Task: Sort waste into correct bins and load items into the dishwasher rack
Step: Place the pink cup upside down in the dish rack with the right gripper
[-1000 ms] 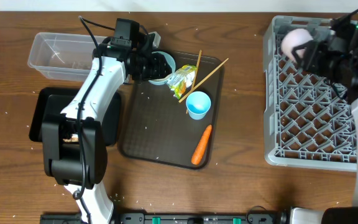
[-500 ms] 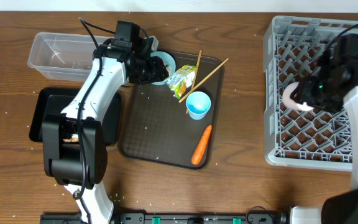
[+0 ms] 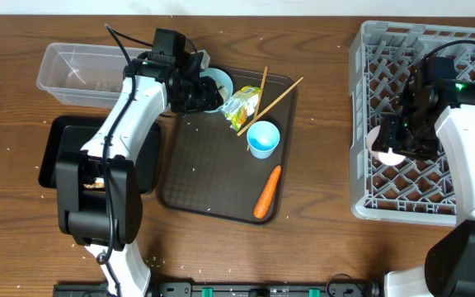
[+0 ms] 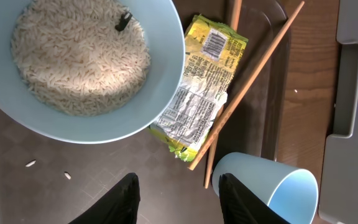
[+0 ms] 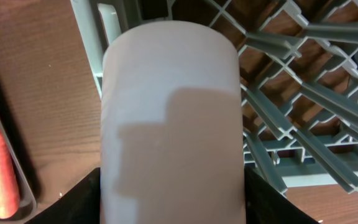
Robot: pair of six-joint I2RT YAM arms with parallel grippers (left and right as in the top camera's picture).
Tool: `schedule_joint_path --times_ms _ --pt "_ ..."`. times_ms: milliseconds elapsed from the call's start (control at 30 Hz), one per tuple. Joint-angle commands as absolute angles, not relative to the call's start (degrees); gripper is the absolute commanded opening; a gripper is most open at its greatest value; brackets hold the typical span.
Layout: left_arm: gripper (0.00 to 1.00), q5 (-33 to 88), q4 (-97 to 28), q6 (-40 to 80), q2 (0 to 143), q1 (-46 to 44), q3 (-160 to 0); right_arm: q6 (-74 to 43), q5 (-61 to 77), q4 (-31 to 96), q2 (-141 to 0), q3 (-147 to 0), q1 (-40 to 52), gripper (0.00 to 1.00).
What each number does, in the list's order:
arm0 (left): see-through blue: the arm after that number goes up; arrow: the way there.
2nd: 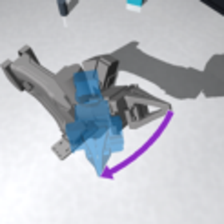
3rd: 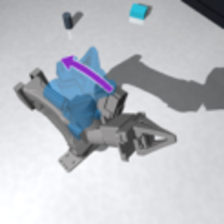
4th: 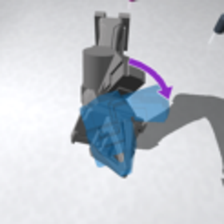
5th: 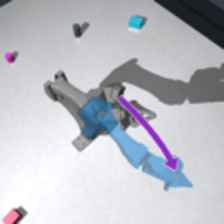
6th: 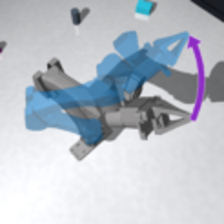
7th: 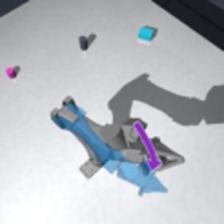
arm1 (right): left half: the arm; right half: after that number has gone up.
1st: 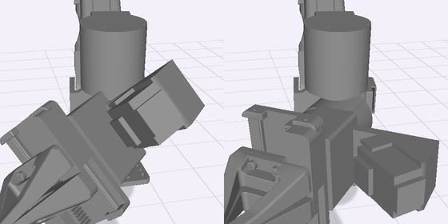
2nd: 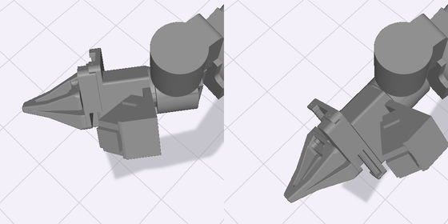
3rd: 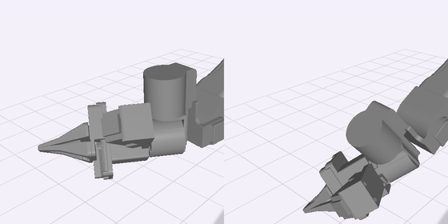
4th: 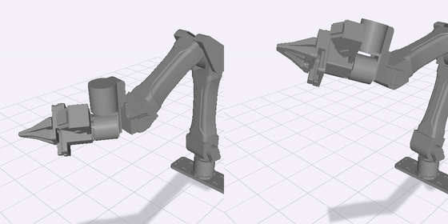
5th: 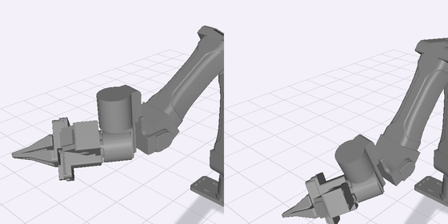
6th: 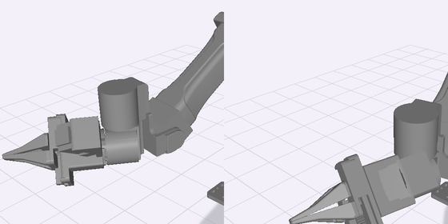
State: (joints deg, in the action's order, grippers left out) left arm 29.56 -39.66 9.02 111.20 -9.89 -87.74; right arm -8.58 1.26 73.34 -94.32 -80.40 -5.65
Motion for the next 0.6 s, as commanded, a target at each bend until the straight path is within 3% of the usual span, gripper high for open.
schedule_joint_path --times_ms 0,200,400,567 --pt "0.43 28.84 -39.9 8.64 110.61 -10.11 -87.42 -9.15 -2.28 74.87 -95.5 -79.37 -5.23 0.45" --pt "0.43 28.84 -39.88 8.62 110.61 -10.11 -87.42 -9.19 -2.74 72.97 -95.44 -79.48 -5.3 0.39" --pt "0.43 28.84 -39.83 8.64 110.61 -10.11 -87.42 -9.17 -2.22 70.61 -95.37 -81.56 -6.0 0.41" --pt "0.43 28.84 -39.86 8.64 110.61 -10.11 -87.42 -9.15 0.82 65.04 -95.37 -82.13 -7.29 0.64"
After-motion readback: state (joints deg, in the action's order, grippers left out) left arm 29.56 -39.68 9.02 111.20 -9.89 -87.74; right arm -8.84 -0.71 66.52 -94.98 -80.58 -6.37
